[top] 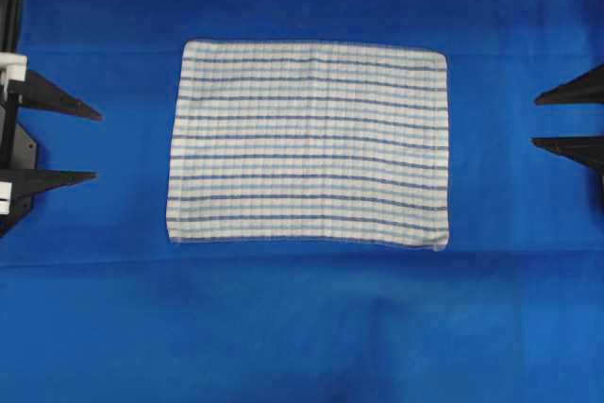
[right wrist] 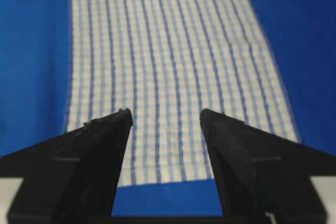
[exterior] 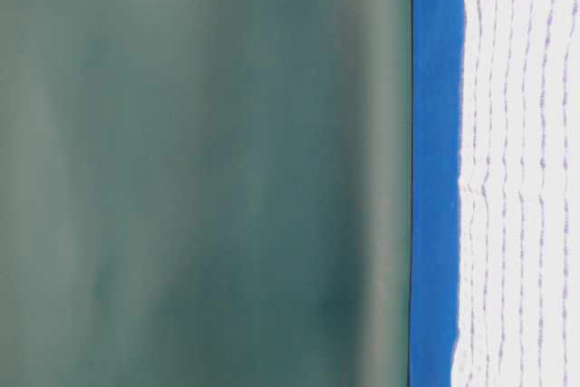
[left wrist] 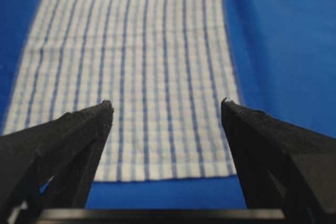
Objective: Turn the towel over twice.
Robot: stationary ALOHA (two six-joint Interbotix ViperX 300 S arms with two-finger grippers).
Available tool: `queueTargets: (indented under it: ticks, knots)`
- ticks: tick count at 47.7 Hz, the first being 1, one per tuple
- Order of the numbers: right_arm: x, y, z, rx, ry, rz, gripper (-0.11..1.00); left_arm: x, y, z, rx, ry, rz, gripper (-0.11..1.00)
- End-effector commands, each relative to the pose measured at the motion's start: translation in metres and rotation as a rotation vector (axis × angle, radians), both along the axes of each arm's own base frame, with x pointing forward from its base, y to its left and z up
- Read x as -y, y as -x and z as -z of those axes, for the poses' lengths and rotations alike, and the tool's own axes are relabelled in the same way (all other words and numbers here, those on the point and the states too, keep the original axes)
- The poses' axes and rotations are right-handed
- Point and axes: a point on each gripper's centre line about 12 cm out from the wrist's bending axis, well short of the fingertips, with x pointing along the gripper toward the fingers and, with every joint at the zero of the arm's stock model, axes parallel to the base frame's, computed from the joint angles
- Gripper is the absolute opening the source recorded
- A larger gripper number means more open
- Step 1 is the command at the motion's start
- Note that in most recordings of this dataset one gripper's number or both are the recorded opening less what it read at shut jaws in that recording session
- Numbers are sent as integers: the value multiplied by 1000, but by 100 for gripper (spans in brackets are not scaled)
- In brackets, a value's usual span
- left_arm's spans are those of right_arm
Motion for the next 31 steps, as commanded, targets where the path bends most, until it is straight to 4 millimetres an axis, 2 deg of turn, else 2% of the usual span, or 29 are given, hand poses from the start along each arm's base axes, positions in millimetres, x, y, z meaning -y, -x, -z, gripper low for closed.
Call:
queueTargets:
  ticks: [1,11,17,31]
  knots:
    - [3,3,2,23,-13,14,61,-1,1,2,3,3,-5,79]
    - [7,8,26,16,-29,30,60,-7,7,18,-7,15,-53,79]
    - [8,11,36,39,-51,34,59,-8,9,18,14,16,-62,79]
    - [8,14,40,87,-74,30,58,-8,12,17,31,16,-62,79]
